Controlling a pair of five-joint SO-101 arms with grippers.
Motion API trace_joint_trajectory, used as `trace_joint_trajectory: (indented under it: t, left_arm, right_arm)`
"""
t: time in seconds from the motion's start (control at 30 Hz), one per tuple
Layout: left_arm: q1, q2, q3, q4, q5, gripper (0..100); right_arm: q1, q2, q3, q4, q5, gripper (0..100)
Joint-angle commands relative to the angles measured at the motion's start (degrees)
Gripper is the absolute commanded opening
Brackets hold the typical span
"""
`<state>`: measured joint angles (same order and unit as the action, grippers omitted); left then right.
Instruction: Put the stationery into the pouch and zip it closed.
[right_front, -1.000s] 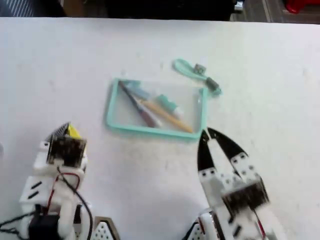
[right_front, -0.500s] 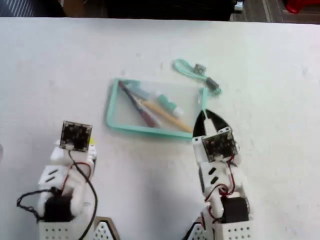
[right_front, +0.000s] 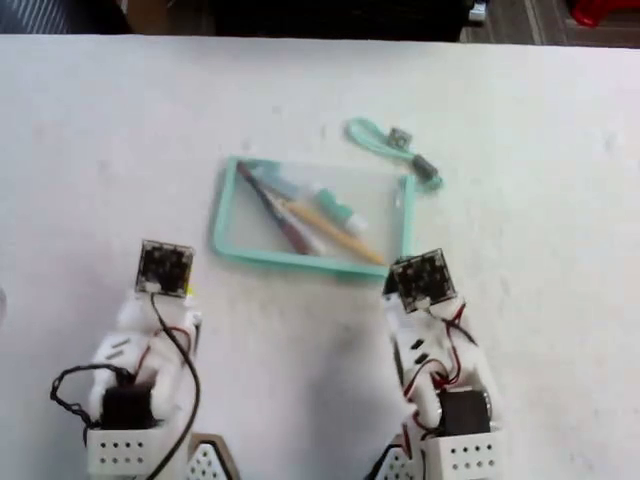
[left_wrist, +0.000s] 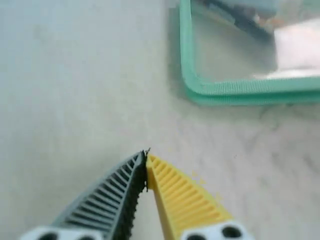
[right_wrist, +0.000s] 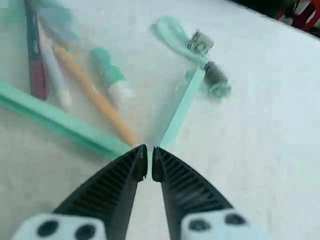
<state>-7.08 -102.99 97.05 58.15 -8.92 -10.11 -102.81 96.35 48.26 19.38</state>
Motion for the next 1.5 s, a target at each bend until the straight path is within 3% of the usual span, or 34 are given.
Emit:
trace_joint_trajectory:
  t: [0.0,0.13,0.4,1.47]
  left_arm:
    - [0.7,-0.2,0.0,8.4,0.6,2]
    - [0.7,-0.2,0.0,13.6,0.6,2]
    - [0.7,-0.2,0.0,14.9,0.7,2]
    - [0.6,-0.2,0.0,14.9,0.7,2]
  right_arm:
    - [0.8,-0.2,0.5,13.7,0.3,2.2]
    - [0.8,-0.4,0.5,24.9,0.3,1.8]
    - [0.7,-0.2,0.5,24.4,-13.8,1.8]
    - [0.8,-0.2,0.5,24.3,-13.7,1.7]
